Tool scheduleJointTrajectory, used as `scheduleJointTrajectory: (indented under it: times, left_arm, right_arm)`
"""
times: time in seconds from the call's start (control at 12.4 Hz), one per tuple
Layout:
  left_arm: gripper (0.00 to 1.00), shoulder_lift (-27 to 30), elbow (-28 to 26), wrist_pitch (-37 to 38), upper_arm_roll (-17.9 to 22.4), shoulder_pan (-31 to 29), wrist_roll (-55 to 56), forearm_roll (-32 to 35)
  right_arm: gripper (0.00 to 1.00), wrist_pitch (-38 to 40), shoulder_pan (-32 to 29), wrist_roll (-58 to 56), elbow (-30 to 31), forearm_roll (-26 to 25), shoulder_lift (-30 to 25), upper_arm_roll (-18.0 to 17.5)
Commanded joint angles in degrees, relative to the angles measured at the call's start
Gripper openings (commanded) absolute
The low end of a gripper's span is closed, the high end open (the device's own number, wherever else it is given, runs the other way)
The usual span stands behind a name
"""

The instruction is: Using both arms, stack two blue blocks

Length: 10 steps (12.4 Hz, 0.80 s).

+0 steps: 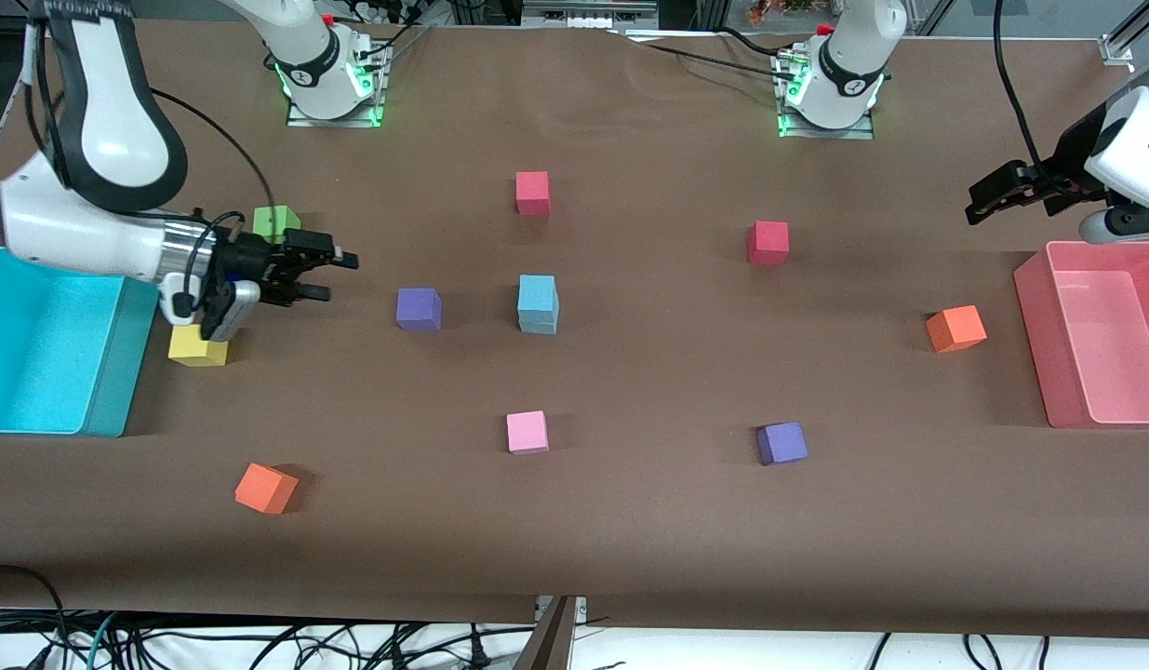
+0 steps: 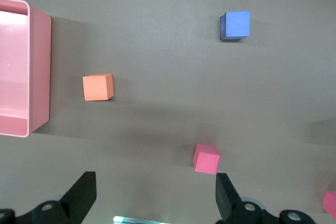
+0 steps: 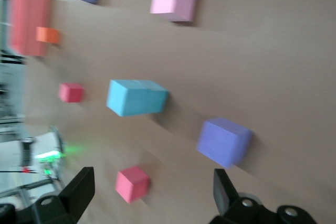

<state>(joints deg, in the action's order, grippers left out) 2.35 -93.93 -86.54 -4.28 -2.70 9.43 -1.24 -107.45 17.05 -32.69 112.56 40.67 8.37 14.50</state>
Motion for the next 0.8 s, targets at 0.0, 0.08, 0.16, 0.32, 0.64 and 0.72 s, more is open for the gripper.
scheduleJointTrajectory:
  times: [0.0,0.08,0.16,0.32,0.64,0.72]
  left_arm:
    - [1.0,2.14,-2.22,-0.73,0.58,-0.82,-4.86,1.41]
    - [1.0,2.22,-1.7,-0.21,0.59,-0.73,-4.95,1.41]
    - [1.0,2.22,-1.35,0.67,0.67,-0.38,-4.86,1.41]
    - [1.0,2.14,-0.56,0.94,0.76,-0.11,-4.95,1.41]
    - [1.0,1.7,0.24,1.03,2.87,2.87,-4.86,1.41]
    - [1.0,1.61,0.24,1.03,2.87,2.88,-4.86,1.41]
  right_arm:
    - [1.0,3.98,-0.26,11.91,-7.78,-15.83,0.59,-0.53]
    - [1.0,5.74,-0.7,15.77,-9.89,-20.49,0.42,-0.7]
    - [1.0,7.67,-0.96,20.86,-12.34,-25.68,0.33,-1.4]
    - [1.0,12.68,-7.95,32.46,-17.27,-36.58,-2.03,-10.23]
    - [1.0,10.91,-15.73,37.25,-16.5,-39.8,-11.34,-15.3]
    - [1.0,15.29,-15.73,37.26,-17.11,-39.88,-11.71,-14.69]
